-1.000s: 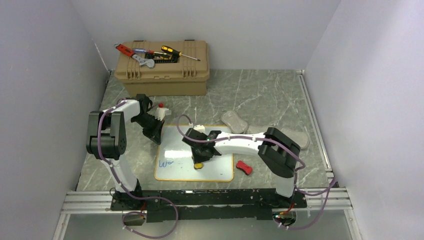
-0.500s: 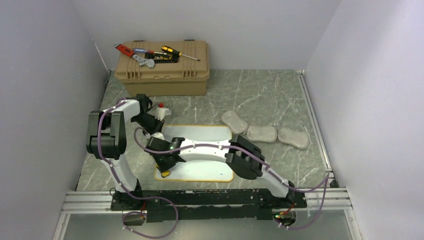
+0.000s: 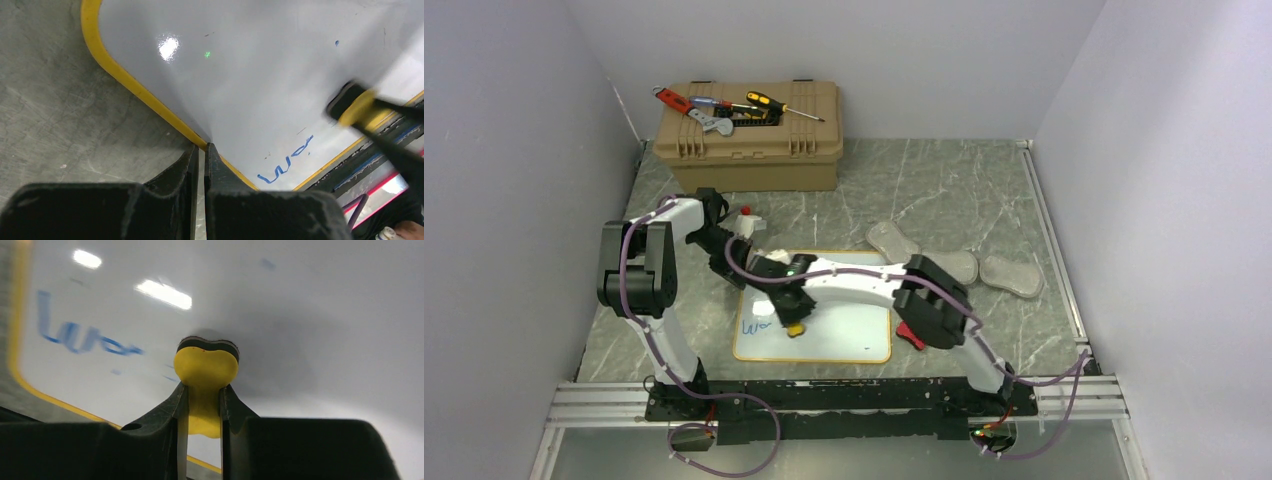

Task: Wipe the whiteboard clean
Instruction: Erase the whiteboard at the center of the board.

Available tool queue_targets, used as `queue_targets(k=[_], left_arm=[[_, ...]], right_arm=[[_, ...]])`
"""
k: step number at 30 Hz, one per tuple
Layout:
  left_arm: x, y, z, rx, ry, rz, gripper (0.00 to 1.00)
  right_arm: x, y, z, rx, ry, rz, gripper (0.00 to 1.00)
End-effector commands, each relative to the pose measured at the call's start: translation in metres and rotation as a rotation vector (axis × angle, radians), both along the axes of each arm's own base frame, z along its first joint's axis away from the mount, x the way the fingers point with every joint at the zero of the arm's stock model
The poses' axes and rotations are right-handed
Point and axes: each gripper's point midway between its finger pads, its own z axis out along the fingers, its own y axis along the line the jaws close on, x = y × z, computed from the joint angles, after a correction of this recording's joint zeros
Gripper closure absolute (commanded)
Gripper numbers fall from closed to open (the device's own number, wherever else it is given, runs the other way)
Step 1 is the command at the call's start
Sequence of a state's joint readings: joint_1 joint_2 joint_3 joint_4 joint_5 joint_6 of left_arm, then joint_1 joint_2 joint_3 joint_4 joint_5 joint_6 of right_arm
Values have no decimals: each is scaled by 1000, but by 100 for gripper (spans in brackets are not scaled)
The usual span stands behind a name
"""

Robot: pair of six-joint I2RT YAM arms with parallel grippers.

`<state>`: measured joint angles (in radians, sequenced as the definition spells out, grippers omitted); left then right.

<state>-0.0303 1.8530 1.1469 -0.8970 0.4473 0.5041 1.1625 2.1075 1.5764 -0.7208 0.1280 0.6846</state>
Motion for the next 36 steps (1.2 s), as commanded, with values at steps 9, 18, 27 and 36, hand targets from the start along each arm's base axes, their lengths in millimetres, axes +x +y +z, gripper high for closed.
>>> queue_targets(k=[9,18,27,36], left_arm=[[3,5,-26,38,-9,-63,100],[4,4,-25,33,-17,-64,100],[2,5,-27,36,-10,-61,100],[5,5,-26,38,-11,-65,100]], right_arm=[[-40,79,-46,-56,22,223,100],[-35,-30,-64,-204,54,95,100],[-33,52,-58,-132,48,205,100],[-31,110,-54,19,70,254,100]])
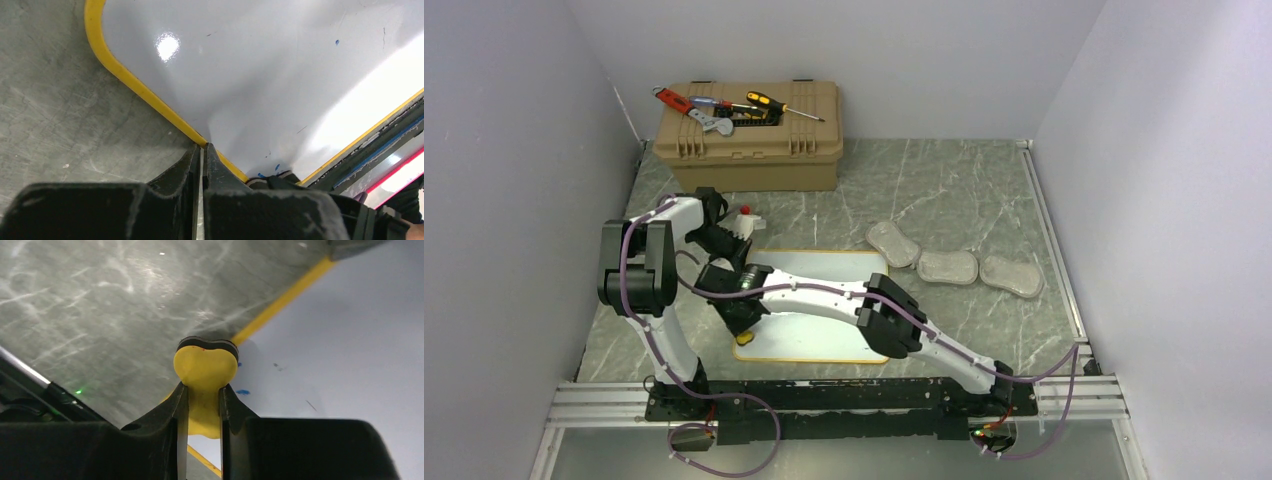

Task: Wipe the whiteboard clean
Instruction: Erase the whiteboard at the center of the board, then place the whiteboard eraser at the center of the board.

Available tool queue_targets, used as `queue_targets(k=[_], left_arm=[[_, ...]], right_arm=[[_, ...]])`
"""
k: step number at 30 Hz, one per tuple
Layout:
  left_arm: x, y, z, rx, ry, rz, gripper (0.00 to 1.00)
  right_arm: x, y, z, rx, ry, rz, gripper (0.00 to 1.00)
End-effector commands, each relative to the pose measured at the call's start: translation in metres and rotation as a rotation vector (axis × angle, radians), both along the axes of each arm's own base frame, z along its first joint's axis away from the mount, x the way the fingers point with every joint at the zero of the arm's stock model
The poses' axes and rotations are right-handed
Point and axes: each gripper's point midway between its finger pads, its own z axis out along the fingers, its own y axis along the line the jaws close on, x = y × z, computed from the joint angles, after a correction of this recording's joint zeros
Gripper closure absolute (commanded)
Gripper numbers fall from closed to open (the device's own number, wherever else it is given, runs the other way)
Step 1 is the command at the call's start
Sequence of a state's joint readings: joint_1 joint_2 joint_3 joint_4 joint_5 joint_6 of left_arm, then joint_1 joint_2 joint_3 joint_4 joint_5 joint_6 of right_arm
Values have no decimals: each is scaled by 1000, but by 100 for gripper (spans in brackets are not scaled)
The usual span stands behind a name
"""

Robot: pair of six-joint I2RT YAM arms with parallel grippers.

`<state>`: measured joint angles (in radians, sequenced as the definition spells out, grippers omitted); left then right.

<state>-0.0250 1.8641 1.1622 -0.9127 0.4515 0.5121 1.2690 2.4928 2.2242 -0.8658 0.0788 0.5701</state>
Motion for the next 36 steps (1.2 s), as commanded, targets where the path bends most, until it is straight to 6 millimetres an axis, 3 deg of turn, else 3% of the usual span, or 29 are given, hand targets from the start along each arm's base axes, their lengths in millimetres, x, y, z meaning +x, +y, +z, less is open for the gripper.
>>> queue_targets(k=[1,6,12,14,17,21,24,27,30,33,36], left_arm=[[3,4,-26,42,-16,-63,100],[3,4,-26,42,-20,-63,100],[2,4,-29,43,-18,-59,100],[2,5,-29,45,-16,-58,100],[3,7,-28,52,-20,-53,100],[9,10,-22,56,-25,-36,100],[14,14,-16,62,-36,-18,86],[19,14,-5,49,-48,-7,75],[26,14,13,43,-90,-5,71],[29,12,31,29,-117,-8,69],[26,8,44,7,-128,-17,67]], right_arm=[[-14,-20,-63,-99,98,17,100],[-18,-79,-73,-185,100,-44,100],[-28,-163,-74,-266,97,-133,100],[-25,-179,-70,-262,94,-174,100],[-12,-191,-48,-196,79,-242,100],[16,-205,0,-70,35,-350,100],[36,-230,37,4,-4,-446,100],[46,-276,52,-11,-26,-571,100],[41,-335,52,-97,-36,-721,100],[26,-391,37,-198,3,-858,100],[8,-426,25,-274,32,-936,100]])
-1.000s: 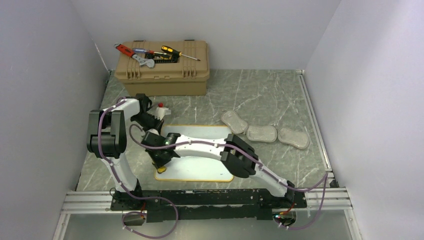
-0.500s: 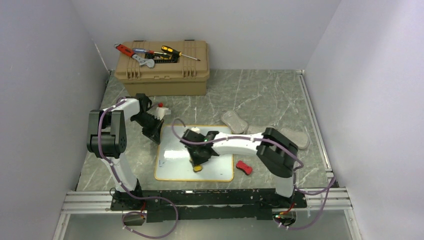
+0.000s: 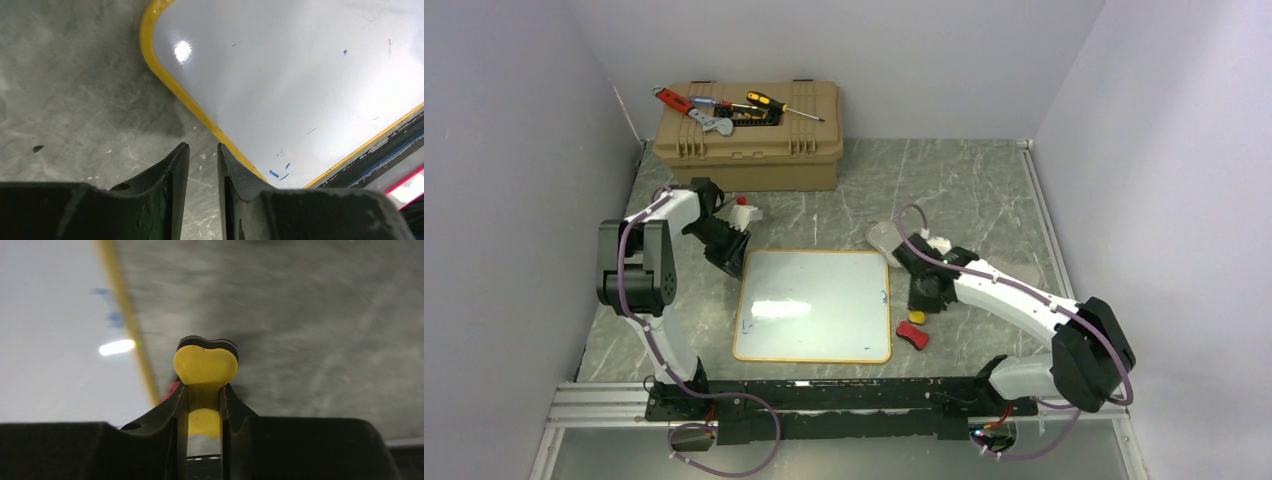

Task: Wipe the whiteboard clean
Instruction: Place the whiteboard eraser at the center of the board, then adjust the whiteboard at the center of the board.

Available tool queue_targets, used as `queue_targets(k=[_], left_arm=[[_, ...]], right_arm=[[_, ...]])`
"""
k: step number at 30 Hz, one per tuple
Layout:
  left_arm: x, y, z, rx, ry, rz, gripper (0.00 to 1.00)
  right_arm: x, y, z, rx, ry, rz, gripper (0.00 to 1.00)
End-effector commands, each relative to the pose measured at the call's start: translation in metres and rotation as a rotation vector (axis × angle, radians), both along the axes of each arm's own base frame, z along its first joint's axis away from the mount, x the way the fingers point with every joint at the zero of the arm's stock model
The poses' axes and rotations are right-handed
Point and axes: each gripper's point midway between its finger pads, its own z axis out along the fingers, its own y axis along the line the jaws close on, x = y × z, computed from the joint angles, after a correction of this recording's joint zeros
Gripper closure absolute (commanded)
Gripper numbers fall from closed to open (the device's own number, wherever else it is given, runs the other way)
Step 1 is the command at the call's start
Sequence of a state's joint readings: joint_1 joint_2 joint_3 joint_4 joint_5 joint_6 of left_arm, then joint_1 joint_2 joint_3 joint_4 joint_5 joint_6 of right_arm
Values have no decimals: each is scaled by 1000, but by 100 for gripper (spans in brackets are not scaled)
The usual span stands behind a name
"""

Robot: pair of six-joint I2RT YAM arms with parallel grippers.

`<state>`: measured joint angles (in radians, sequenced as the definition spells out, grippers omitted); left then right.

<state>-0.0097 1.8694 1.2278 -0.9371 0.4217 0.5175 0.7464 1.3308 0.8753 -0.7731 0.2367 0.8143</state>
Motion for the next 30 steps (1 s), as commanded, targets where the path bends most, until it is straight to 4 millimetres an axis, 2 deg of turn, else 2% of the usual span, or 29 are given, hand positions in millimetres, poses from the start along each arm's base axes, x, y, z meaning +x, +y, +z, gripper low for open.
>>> queue_targets(k=[1,3,4,6,8,17,20,21,24,28,30], left_arm=[[6,-3,37,-27,-90,-34,64],[-2,-7,42,-36,-91,-57,52],[-7,-10,44,-40,-90,-73,51],[-20,-15,45,-44,-85,-109,49],[-35,-20,45,-38,-80,-159,47],[-106,-24,32,-2,-74,-375,42],[-119,-26,35,-8,-94,-407,42],[-123,-28,37,-17,-104,-415,42],[-133,-32,38,-19,-134,-448,41],[-146,-29,28,31,-161,-510,41],[-151,-27,22,52,-170,-538,41]], right_arm=[[-38,-63,-23,-149,120,-149,100],[-39,-63,-23,-140,126,-166,93],[-38,-67,-22,-159,125,-192,87],[-34,-71,-18,-188,116,-224,71],[-27,-69,-12,-188,93,-229,59],[15,-61,26,-247,2,-183,26],[46,-28,46,-152,-85,-91,19],[60,-12,53,-112,-119,-42,16],[101,32,60,-87,-166,86,12],[145,96,44,-64,-141,251,10],[163,121,33,-44,-132,314,9]])
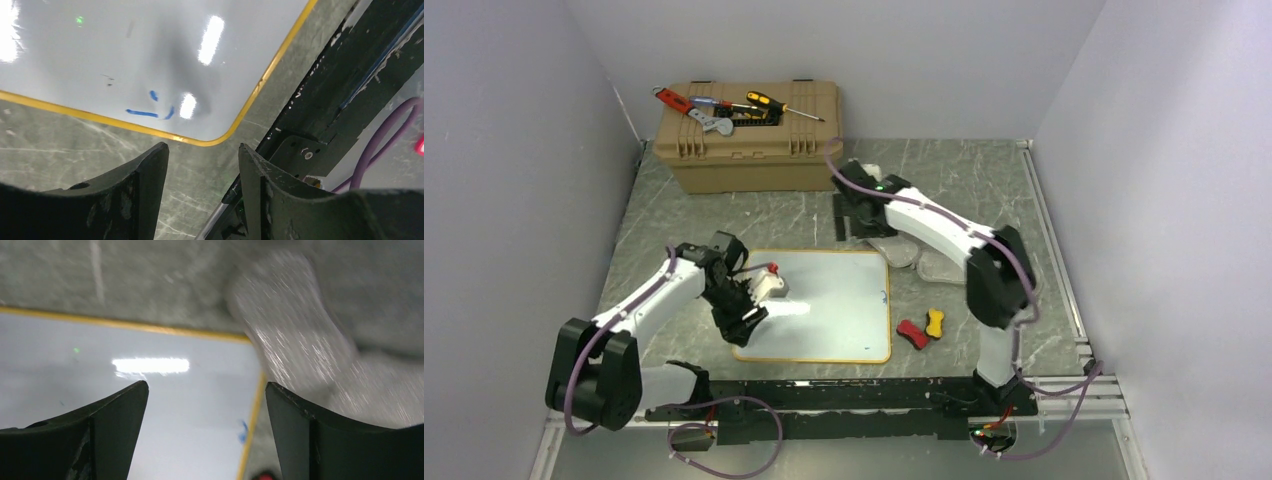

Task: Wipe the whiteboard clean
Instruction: Adjust the whiteboard at the center of the board.

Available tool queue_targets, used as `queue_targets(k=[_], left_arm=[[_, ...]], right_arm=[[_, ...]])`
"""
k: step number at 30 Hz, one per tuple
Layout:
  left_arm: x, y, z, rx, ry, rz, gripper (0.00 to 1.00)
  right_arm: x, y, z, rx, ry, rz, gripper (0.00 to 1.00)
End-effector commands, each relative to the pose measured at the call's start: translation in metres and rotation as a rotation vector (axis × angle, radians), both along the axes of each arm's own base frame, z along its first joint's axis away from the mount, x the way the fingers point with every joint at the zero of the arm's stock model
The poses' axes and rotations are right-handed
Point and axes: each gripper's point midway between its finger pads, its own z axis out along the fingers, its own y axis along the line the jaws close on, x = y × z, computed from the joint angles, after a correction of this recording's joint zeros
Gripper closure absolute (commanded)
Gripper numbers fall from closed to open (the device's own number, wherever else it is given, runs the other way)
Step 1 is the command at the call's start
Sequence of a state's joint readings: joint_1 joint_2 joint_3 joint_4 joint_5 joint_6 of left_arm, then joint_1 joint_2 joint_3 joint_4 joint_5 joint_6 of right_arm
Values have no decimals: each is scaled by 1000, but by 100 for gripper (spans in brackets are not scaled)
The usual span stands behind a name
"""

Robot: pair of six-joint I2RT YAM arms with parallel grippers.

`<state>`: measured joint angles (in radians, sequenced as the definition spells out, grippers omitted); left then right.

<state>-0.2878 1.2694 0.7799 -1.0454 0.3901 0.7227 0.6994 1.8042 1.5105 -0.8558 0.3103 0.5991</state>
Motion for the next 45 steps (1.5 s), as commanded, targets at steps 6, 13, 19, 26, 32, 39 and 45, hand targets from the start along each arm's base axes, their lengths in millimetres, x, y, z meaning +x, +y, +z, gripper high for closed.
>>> queue_targets(k=[6,13,19,26,32,39,45], left_arm=[[-11,-6,-10,28,-86,-196,40],[-25,-26,-26,96,-138,-408,40],[-30,-33,-45,214,-158,-504,40],[-18,-34,-49,265,-234,-538,40],[6,-34,-51,324,-340,-522,40],[43,-24,-54,414,-420,-435,41],[56,-17,-38,339,-368,-356,45]], right_arm=[[68,93,-38,63,16,276,9],[68,95,-62,84,55,270,9],[64,83,-79,80,96,237,9],[59,74,-90,66,123,222,9],[49,67,-95,60,148,212,10],[33,57,-99,63,179,184,11],[19,45,-109,47,199,145,12]])
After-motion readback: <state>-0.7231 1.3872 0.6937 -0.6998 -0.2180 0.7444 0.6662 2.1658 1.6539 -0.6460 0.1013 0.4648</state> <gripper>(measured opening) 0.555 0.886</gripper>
